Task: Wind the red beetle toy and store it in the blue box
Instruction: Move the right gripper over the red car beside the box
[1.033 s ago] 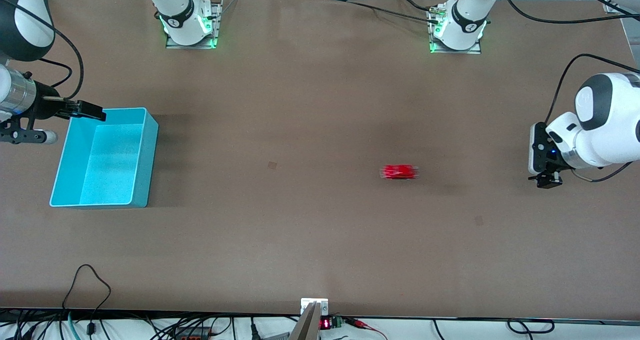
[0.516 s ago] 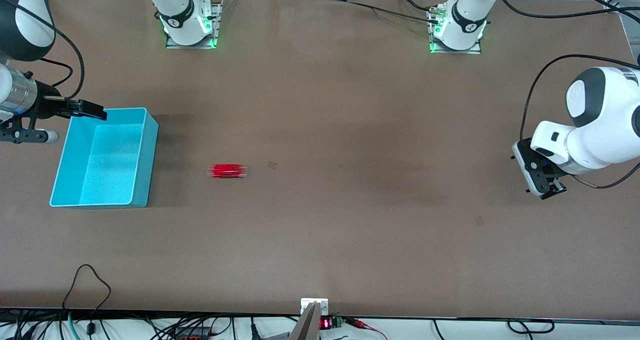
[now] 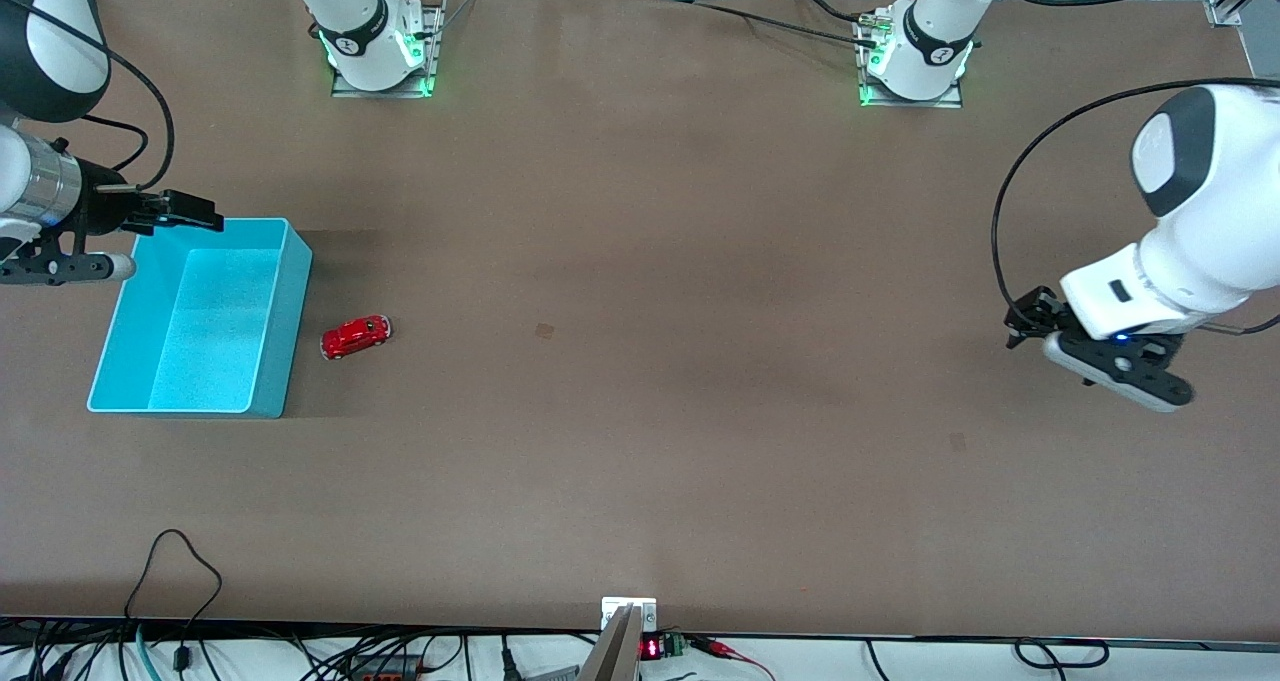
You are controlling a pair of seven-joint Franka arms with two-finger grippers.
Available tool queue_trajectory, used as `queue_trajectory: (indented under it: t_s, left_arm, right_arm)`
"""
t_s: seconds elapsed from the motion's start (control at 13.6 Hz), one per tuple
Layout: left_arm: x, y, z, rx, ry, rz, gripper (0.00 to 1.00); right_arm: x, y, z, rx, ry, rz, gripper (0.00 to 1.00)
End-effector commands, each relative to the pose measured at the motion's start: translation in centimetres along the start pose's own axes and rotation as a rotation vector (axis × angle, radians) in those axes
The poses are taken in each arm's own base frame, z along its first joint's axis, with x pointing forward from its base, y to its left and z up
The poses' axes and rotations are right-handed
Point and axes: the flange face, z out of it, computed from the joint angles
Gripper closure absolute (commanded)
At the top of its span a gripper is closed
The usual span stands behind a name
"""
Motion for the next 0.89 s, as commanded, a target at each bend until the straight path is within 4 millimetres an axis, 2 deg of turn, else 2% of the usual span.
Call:
queue_trajectory:
  t_s: [0.0, 0.15, 0.3, 0.37, 0.52, 0.66, 0.81]
  left_arm:
    - [-0.8, -2.9, -4.2, -0.075, -0.016, -0.223, 0.00]
    - [-1.6, -3.2, -7.7, -0.075, -0.001, -0.313, 0.00]
    - [-2.9, -2.0, -9.8, -0.081, -0.037, -0.399, 0.00]
    - [-2.8, -0.3, -10.1, -0.088, -0.068, -0.418, 0.00]
    - [-3.1, 0.7, -11.2, -0.086, -0.066, -0.436, 0.00]
    - [-4.0, 0.3, -11.4, -0.086, -0.075, -0.448, 0.00]
    - [-4.9, -1.0, -11.0, -0.085, -0.085, -0.472, 0.00]
  right_arm:
    - [-0.1, -0.6, 0.9, 0.018, -0.007, -0.049, 0.00]
    - [-0.1, -0.8, 2.7, 0.015, -0.005, -0.117, 0.00]
    - [0.5, -0.8, 5.0, -0.001, 0.015, -0.334, 0.00]
    - [0.5, -1.0, 7.0, -0.006, 0.021, -0.459, 0.00]
    - [0.5, -1.9, 10.6, -0.036, 0.051, -0.673, 0.00]
    - [0.6, -4.1, 13.8, -0.102, 0.070, -0.897, 0.00]
    - [0.9, -5.6, 15.8, -0.199, 0.074, -1.133, 0.00]
